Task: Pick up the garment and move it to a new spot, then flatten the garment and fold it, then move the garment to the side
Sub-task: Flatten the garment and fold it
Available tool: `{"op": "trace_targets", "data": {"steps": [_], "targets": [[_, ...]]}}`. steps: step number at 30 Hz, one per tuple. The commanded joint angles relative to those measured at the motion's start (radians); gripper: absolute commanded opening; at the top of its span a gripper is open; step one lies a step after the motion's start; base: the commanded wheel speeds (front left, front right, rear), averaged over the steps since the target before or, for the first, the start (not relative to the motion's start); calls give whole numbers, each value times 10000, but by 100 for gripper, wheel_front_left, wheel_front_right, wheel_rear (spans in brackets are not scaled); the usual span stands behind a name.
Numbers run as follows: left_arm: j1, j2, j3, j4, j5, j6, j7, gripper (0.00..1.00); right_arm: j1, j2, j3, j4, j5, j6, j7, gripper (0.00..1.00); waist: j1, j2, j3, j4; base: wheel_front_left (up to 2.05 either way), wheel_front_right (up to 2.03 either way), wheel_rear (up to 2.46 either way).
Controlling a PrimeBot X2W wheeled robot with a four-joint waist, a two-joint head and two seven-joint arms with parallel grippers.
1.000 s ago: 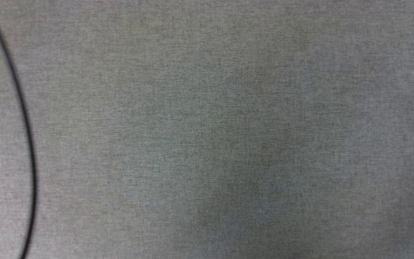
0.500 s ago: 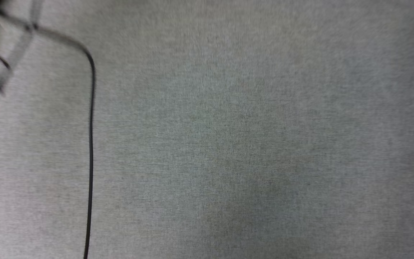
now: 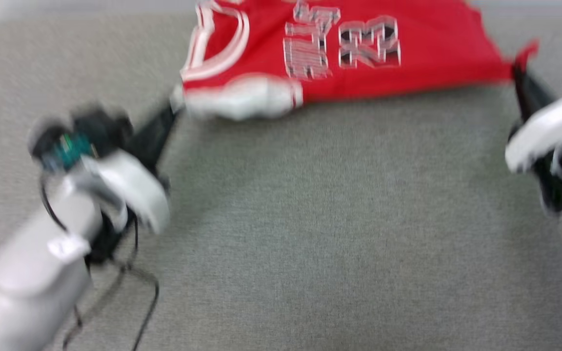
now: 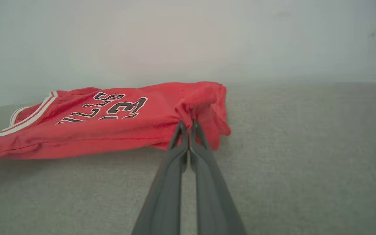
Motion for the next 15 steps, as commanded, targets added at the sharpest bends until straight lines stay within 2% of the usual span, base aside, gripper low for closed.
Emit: {"op": "trace_targets", "data": {"steps": [1, 9, 15], "targets": [[718, 120, -184, -286, -149, 104, 124, 0, 623, -129, 44, -92, 295, -11, 166, 0, 3, 0, -739, 121, 0, 0, 0], [3582, 755, -791, -1692, -931, 685, 610, 0, 2989, -527, 385, -606, 1281, -13, 883, 0, 3, 0, -2031, 209, 0, 0, 0], [5046, 1224, -1144, -2718, -1346, 1043, 891, 0, 4431, -979, 545, -964, 1864, -13, 1470, 0, 3, 0, -2827, 366, 0, 0, 0]]}}
